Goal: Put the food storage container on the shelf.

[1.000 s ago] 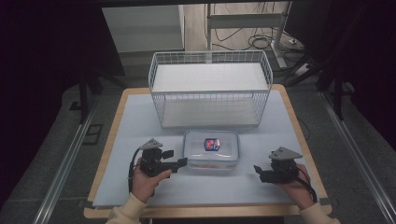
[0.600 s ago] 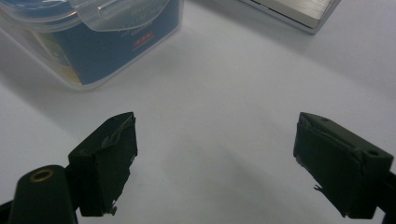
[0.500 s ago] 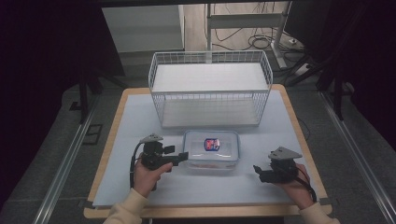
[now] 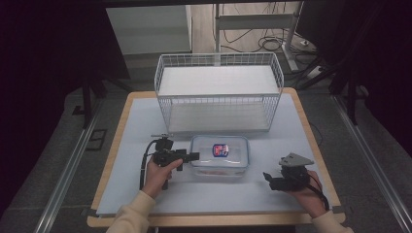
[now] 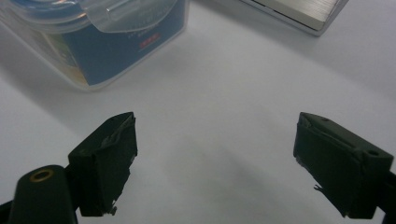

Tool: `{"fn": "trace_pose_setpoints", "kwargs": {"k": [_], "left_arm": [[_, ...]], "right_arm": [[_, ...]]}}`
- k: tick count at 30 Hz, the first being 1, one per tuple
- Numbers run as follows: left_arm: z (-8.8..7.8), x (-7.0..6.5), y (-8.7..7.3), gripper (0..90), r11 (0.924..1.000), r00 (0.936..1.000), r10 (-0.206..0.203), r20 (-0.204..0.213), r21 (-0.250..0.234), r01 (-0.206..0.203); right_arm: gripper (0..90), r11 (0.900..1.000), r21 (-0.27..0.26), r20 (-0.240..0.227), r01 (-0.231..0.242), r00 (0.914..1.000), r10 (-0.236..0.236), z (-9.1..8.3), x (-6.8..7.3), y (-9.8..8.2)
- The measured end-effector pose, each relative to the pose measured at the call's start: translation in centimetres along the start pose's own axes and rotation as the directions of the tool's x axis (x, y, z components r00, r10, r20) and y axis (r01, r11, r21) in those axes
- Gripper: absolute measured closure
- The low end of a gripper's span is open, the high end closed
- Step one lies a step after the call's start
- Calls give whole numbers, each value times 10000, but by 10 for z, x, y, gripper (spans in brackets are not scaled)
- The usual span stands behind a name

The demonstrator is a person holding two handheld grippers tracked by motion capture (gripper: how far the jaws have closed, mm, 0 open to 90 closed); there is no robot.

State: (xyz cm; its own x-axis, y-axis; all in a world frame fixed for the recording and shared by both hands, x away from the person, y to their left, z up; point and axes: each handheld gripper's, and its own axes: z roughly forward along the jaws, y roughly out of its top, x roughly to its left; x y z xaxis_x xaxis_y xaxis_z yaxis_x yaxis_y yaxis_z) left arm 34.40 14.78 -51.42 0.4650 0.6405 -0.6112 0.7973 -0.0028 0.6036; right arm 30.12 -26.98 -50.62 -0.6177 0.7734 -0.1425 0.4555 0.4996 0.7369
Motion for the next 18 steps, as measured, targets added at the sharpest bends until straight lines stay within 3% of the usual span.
{"fn": "trace_pose_setpoints", "kwargs": {"k": [5,11,18], "left_arm": [[8,3,0,181,9997,9990,-212,398,165,205],[16,5,0,200,9986,9969,-425,665,329,404],[15,5,1,245,9987,9971,-487,582,168,478]], "right_arm": [[136,9996,-67,-317,-287,9991,285,1,0,0],[135,9995,-115,-294,-289,9992,286,-1,-1,1],[135,9995,-133,-369,-271,9990,266,0,0,1]]}}
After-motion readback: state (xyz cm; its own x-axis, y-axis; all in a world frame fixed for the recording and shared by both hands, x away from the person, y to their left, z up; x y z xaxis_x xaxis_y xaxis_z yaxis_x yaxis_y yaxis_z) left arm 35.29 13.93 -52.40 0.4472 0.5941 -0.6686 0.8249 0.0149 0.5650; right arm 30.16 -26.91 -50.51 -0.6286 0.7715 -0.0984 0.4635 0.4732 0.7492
